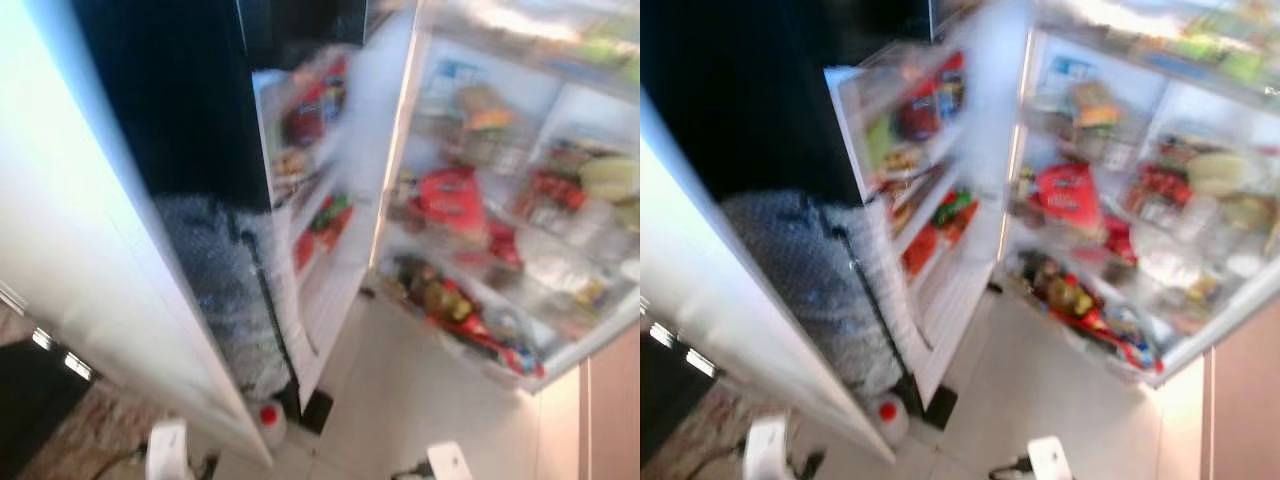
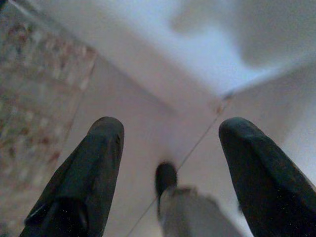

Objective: Restocking fridge

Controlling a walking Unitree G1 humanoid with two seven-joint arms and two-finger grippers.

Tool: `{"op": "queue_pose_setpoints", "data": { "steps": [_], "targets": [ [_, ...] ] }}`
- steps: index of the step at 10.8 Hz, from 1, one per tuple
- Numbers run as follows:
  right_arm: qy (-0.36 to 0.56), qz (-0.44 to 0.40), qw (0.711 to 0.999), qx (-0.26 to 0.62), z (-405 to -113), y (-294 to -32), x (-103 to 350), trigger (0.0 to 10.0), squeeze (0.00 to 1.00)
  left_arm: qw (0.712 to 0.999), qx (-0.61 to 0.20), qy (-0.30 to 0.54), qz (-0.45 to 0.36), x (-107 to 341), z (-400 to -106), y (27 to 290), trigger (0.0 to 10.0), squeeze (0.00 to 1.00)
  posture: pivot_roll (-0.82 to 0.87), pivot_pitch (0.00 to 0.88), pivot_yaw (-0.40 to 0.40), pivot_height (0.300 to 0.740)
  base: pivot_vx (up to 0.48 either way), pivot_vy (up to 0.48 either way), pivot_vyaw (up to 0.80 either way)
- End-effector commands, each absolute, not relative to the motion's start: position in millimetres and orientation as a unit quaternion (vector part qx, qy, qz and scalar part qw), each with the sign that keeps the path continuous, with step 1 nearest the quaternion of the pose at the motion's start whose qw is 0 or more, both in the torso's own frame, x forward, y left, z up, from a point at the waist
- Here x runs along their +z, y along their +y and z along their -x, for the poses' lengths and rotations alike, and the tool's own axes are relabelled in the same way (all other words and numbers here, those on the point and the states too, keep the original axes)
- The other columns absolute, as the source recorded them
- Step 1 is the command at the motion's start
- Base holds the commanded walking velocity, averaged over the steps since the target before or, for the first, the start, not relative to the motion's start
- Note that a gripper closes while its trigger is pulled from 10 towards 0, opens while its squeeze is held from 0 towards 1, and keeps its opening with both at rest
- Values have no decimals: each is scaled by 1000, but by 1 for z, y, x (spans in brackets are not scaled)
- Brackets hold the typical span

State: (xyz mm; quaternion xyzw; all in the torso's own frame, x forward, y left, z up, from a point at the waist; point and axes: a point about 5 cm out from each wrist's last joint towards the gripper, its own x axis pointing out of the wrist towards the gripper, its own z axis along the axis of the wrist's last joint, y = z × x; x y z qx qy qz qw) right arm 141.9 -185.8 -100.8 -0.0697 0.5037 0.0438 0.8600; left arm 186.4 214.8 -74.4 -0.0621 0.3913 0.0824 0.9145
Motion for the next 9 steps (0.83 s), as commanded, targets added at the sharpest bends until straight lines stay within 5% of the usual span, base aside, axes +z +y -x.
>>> {"op": "queue_pose_setpoints", "data": {
  "steps": [1,7,9],
  "targets": [
    [519,59,852,33,-132,-187,-104,10000,0,899,111,419,71,-82,-168,224,10000,0,-38,37,44,740,0,0,0],
    [524,54,850,23,-129,-187,-105,10000,0,881,160,435,99,-87,-152,236,10000,0,-43,14,47,740,0,0,0],
    [511,-5,857,-63,-125,-190,-106,10000,0,881,165,431,102,-87,-151,238,10000,0,-37,6,40,740,0,0,0]
  ]
}}
